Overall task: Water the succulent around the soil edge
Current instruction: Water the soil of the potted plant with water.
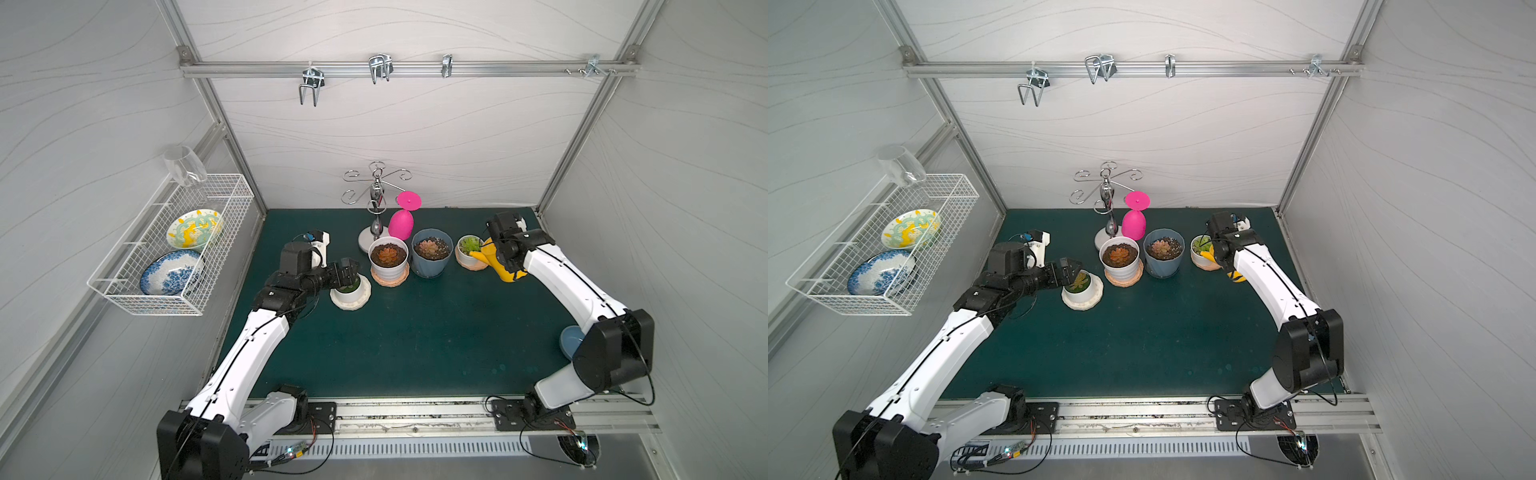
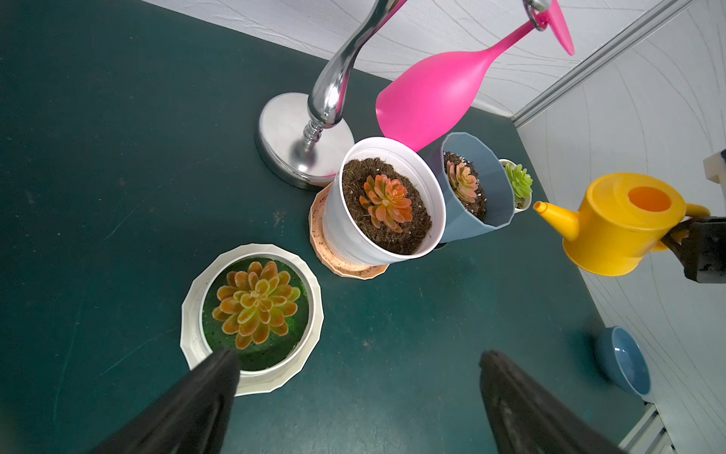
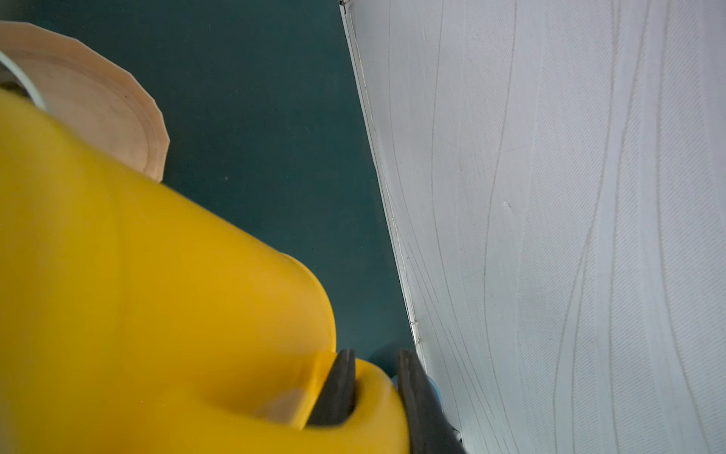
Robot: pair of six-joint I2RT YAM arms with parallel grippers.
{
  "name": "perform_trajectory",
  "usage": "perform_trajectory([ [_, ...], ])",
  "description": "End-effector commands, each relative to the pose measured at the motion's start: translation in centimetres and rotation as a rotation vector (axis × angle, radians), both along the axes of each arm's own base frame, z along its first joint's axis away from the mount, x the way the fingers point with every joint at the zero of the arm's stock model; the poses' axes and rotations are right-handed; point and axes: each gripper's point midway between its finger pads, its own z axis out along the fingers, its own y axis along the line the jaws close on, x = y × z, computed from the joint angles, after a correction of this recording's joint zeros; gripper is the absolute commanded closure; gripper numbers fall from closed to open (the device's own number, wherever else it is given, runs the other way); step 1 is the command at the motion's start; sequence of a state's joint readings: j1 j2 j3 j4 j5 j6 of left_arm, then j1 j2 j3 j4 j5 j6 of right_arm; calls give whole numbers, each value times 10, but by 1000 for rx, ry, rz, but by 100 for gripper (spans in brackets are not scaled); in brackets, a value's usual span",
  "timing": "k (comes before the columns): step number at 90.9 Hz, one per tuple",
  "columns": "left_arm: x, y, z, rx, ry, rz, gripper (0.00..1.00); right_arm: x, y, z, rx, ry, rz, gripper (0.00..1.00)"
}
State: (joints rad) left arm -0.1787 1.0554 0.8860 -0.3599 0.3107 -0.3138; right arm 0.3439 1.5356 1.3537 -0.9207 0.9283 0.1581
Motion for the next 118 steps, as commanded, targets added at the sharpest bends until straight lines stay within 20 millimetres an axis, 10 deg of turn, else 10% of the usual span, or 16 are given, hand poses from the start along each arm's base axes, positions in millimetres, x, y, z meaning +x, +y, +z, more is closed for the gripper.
perform_trajectory([
  [1, 4, -1, 27, -7, -77, -7, 0, -10, -8, 8, -3, -34, -42, 100],
  [118, 6, -1, 24, -2, -71, -5, 0, 32, -48, -6, 99, -31, -189, 100],
])
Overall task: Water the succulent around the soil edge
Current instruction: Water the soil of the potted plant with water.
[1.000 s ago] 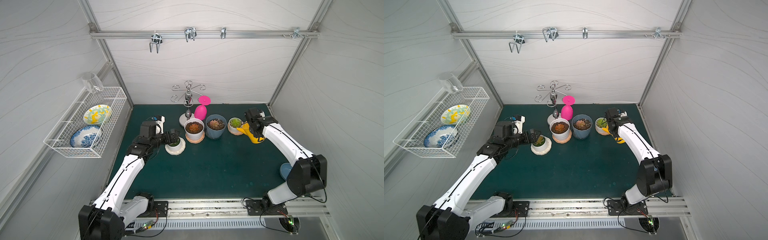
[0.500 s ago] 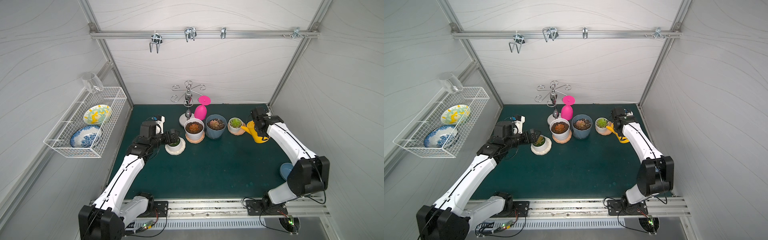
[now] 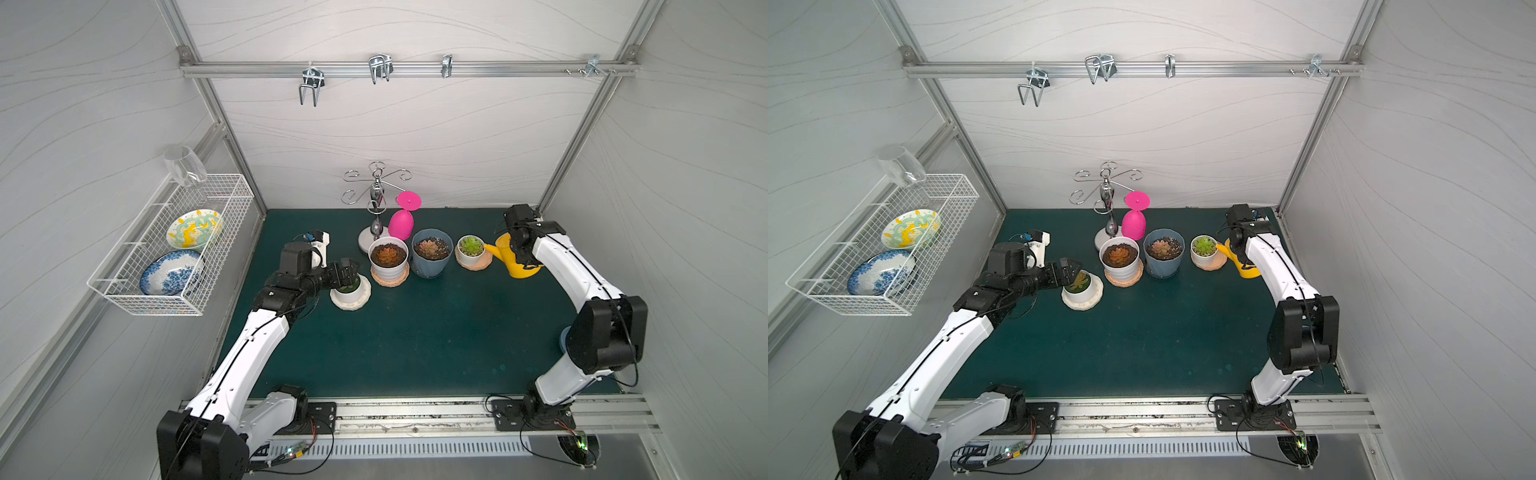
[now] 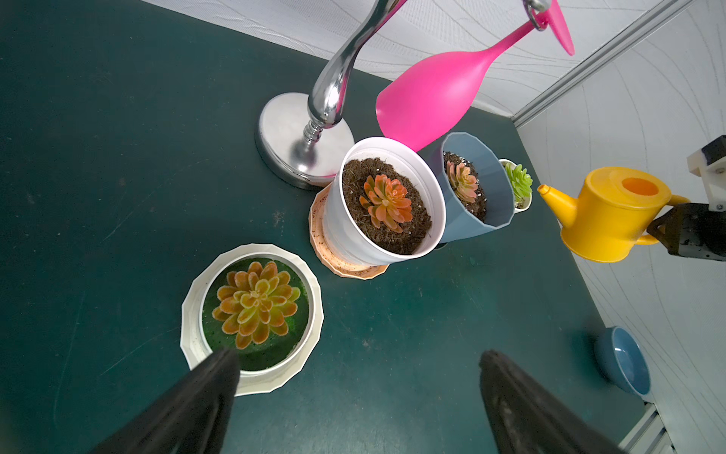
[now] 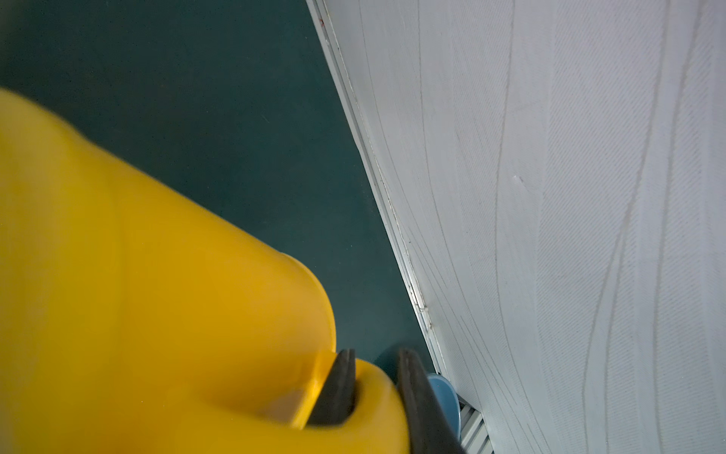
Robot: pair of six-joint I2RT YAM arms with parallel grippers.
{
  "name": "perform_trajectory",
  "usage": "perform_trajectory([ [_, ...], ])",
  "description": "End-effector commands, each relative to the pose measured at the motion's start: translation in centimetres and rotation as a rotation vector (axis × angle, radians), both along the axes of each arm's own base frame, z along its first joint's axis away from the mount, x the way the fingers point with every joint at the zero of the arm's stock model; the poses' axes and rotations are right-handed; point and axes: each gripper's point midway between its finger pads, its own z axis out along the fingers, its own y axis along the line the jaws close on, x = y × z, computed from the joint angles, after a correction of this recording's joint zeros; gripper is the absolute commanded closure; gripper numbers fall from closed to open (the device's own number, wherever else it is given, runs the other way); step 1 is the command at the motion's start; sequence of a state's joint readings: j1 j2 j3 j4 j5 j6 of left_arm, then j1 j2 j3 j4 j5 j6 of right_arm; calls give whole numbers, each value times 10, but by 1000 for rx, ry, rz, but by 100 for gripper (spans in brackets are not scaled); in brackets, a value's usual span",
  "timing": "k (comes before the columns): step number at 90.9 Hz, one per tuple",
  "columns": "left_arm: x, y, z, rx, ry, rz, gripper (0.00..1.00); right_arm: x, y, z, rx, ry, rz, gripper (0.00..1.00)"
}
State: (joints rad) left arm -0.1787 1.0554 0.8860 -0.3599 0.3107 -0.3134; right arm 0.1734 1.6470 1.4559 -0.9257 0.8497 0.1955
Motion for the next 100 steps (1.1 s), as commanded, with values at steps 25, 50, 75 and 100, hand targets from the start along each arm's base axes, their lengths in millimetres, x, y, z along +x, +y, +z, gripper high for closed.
perform_trajectory([
  [25, 5, -1, 24, -2, -70, -7, 0, 24, -3, 13, 24, -49, -24, 100],
  [50, 6, -1, 26, -2, -74, -5, 0, 36, 7, 20, 71, -83, 29, 100],
  [75, 7, -1, 25, -2, -73, -6, 0, 42, 18, 23, 57, -84, 72, 100],
  [100, 7, -1, 25, -2, -70, -7, 0, 44, 30, 31, 35, -92, 110, 100],
])
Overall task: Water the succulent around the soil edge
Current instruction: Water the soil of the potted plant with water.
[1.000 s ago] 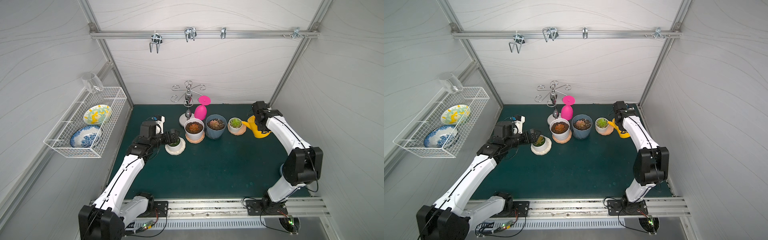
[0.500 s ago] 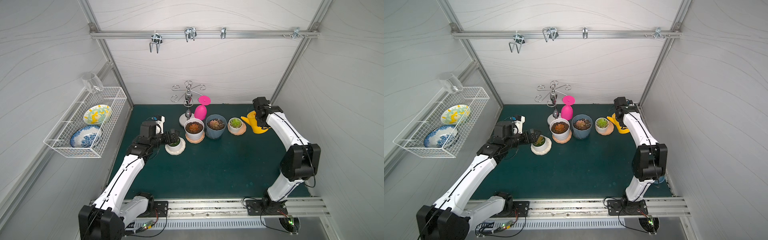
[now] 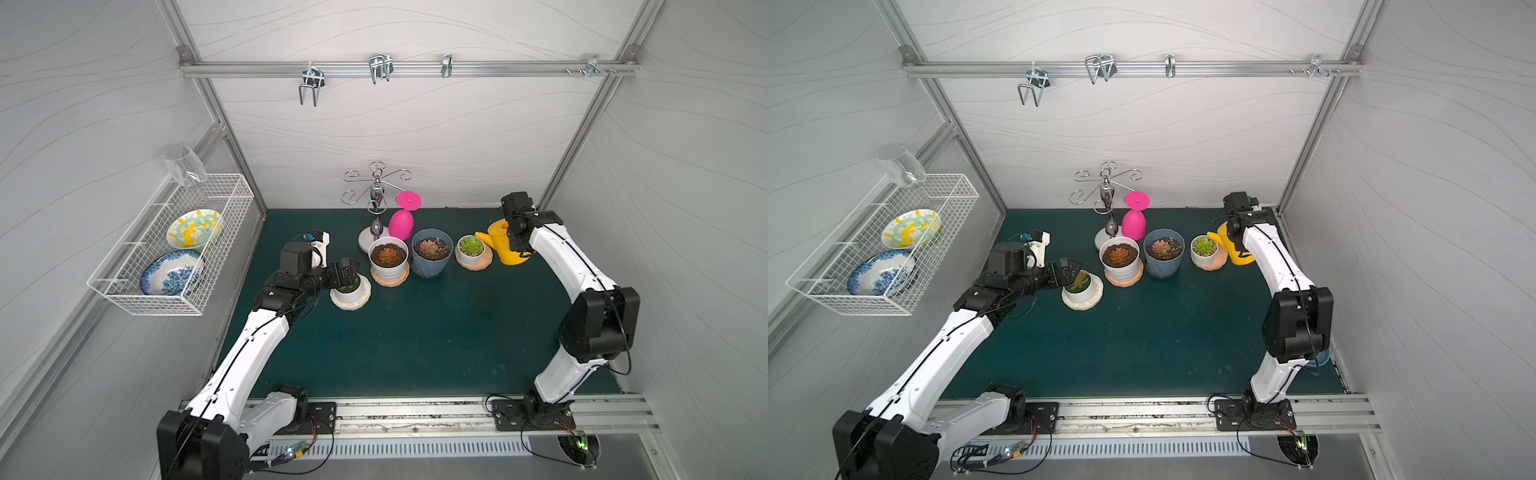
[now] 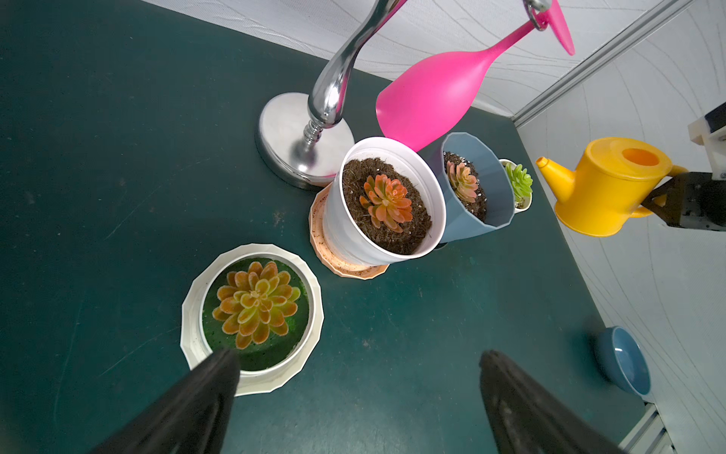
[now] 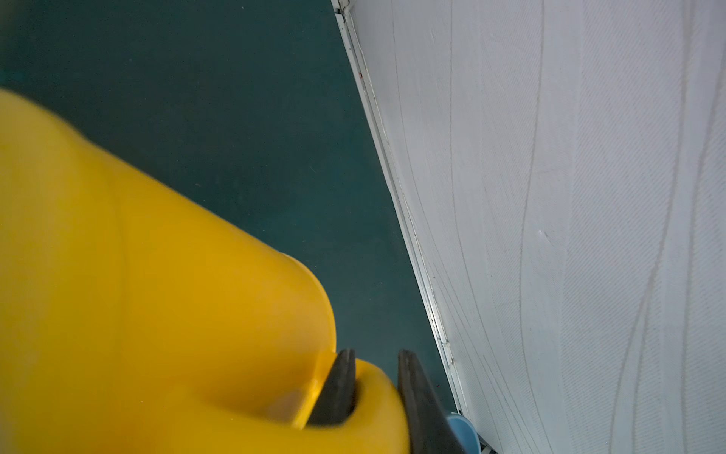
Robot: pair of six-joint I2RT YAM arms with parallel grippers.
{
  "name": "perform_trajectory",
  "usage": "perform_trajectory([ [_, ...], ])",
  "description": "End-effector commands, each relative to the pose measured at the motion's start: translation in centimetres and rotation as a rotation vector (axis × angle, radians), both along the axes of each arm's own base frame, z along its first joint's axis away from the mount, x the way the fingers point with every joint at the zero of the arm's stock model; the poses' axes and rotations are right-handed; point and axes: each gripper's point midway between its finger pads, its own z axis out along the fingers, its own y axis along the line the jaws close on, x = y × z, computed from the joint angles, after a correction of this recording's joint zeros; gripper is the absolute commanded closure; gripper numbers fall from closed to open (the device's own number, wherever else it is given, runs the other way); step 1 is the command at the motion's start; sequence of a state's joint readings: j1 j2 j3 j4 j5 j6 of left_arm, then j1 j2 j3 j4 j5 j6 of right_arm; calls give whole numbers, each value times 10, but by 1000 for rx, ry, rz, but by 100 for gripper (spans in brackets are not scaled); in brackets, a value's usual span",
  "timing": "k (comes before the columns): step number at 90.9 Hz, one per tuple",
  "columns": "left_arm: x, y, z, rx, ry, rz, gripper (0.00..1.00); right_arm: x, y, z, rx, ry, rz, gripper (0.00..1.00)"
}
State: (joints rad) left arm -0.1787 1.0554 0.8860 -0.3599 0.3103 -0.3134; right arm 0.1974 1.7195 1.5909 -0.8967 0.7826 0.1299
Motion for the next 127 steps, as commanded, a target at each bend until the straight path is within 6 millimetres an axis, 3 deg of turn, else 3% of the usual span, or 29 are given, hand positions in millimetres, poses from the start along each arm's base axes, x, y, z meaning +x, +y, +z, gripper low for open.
perform_trajectory([
  [1, 7, -2, 25, -2, -70, -7, 0, 7, 5, 18, -12, -57, 13, 100],
  [59, 7, -1, 25, -4, -71, -6, 0, -16, 17, 30, -60, -77, 45, 100],
  [97, 5, -1, 27, -7, -75, -4, 0, -46, 9, 19, -70, -60, 22, 100],
  [127, 5, -1, 27, -6, -75, -2, 0, -50, 17, 26, -4, -85, 49, 100],
])
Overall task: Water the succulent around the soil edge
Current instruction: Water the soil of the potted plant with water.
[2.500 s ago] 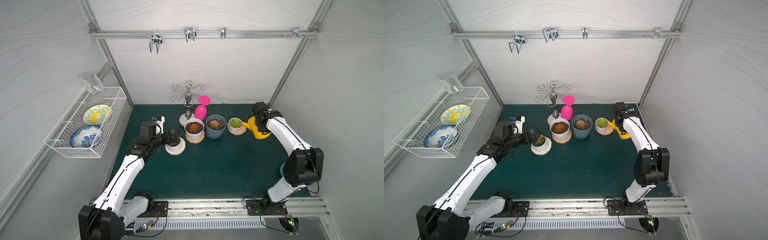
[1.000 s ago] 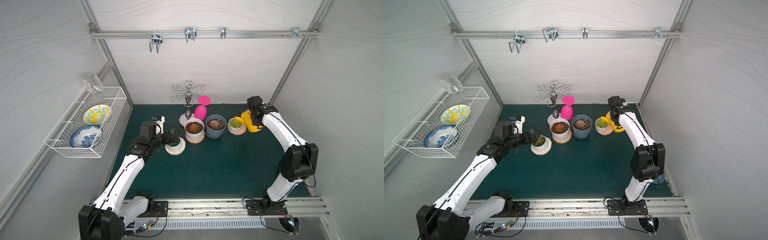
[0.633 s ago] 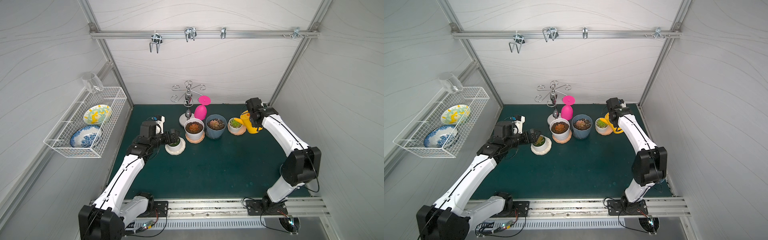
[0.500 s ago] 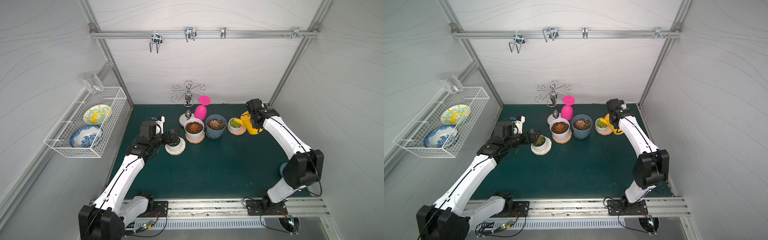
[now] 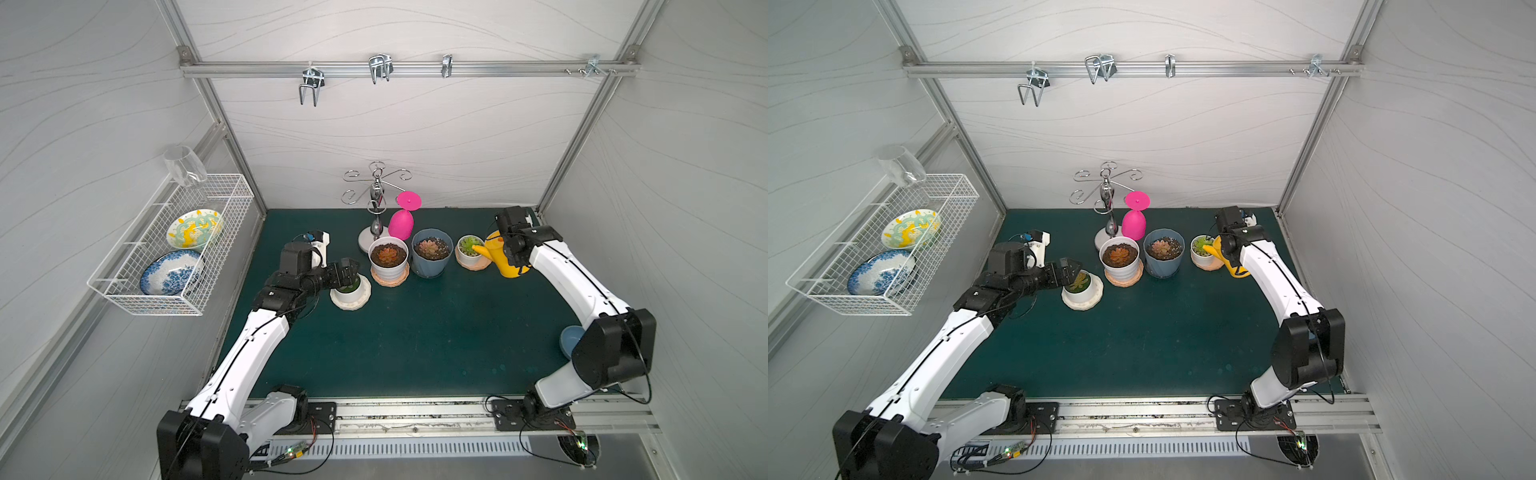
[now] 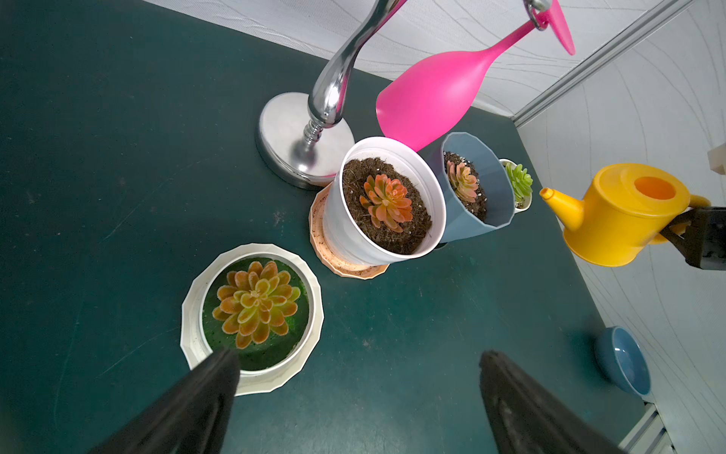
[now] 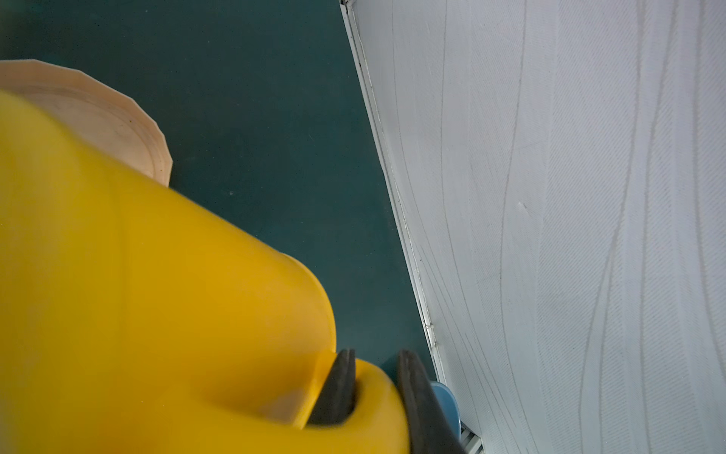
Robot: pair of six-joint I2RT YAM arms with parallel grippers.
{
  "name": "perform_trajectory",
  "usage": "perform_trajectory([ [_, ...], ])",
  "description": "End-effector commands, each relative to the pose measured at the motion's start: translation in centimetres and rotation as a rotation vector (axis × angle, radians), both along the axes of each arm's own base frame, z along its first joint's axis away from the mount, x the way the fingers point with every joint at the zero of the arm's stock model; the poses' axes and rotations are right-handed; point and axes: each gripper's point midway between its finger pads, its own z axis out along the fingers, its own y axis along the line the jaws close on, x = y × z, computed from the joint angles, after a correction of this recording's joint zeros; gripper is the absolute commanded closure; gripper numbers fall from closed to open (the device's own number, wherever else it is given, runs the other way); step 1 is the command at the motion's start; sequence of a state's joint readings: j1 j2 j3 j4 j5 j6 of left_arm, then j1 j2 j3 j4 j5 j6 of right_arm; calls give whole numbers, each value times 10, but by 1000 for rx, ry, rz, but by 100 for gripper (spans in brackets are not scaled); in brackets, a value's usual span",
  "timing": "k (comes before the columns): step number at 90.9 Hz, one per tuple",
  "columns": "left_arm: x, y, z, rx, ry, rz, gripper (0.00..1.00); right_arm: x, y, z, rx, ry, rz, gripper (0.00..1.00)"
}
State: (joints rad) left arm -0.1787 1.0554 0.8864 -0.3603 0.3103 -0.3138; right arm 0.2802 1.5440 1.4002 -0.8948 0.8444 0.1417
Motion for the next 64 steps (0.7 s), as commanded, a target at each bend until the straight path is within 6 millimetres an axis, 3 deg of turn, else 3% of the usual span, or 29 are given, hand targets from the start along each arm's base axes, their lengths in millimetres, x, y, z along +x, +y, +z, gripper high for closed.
perform_trajectory([
  [1, 5, -1, 27, -5, -75, -2, 0, -4, 5, 22, 50, -79, 5, 100],
  [21, 5, 0, 27, -3, -75, 4, 0, -6, 20, 40, -9, -101, 46, 100],
  [41, 5, 2, 27, 0, -76, 10, 0, 0, 53, 60, -55, -128, 121, 100],
  [64, 5, 3, 27, 3, -76, 18, 0, 12, 81, 69, -150, -122, 179, 100],
])
